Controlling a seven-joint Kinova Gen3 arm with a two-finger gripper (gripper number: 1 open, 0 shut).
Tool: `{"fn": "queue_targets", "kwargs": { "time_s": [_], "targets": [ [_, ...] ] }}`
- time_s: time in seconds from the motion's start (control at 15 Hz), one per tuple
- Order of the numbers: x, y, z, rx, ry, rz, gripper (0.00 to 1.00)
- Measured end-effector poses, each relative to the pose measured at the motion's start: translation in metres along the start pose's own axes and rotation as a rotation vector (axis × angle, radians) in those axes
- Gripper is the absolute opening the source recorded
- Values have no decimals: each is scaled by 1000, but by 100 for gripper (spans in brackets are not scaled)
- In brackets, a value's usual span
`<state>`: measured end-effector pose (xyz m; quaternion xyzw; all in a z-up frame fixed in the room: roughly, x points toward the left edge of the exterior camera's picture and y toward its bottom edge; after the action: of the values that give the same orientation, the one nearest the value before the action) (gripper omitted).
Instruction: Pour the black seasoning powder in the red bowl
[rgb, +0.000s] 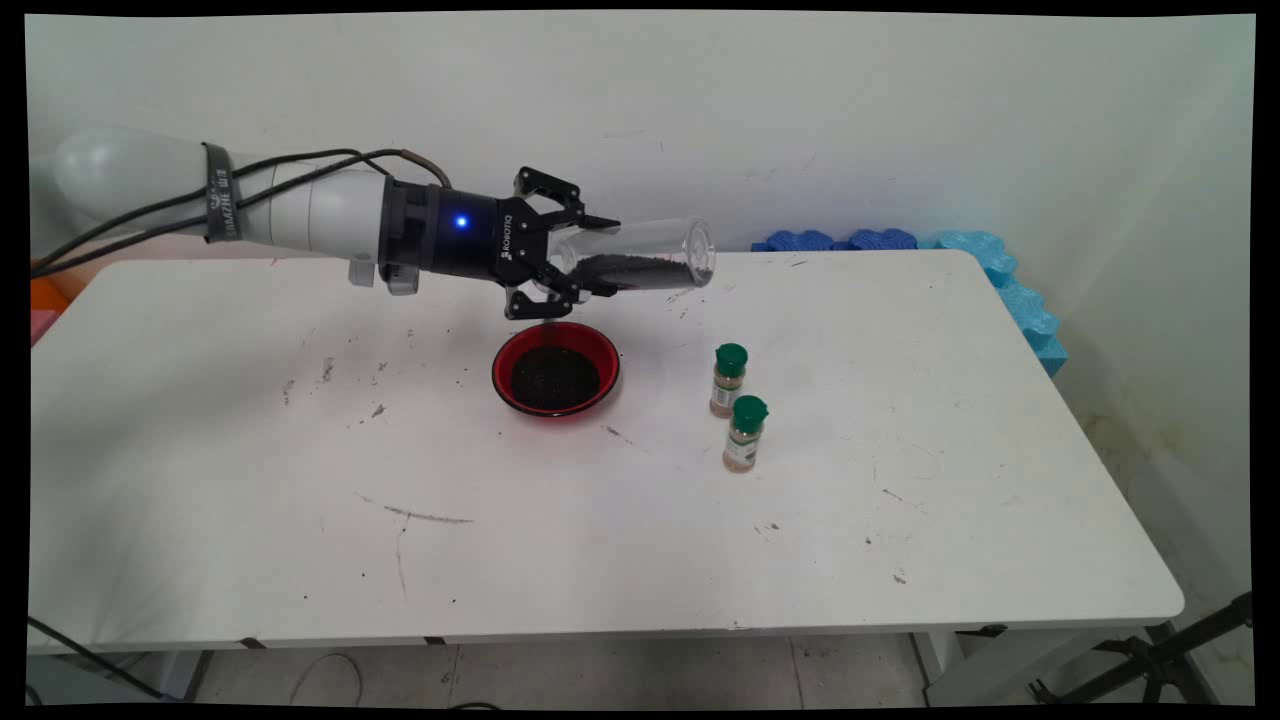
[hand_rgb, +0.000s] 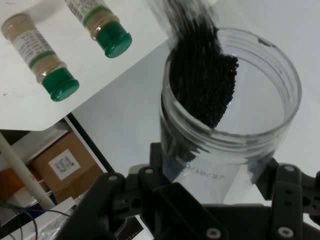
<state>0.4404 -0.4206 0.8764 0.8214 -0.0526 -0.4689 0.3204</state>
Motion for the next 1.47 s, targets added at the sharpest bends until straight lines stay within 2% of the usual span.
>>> {"fn": "queue_targets", "kwargs": {
  "time_s": [0.2, 0.33, 1.07, 1.47],
  "targets": [
    [0, 0, -1, 2, 0, 12, 0],
    [1, -1, -2, 12, 4, 51, 0],
    [-2, 0, -8, 64, 13, 349, 0],
    [-8, 2, -14, 100, 3, 578, 0]
  ]
}}
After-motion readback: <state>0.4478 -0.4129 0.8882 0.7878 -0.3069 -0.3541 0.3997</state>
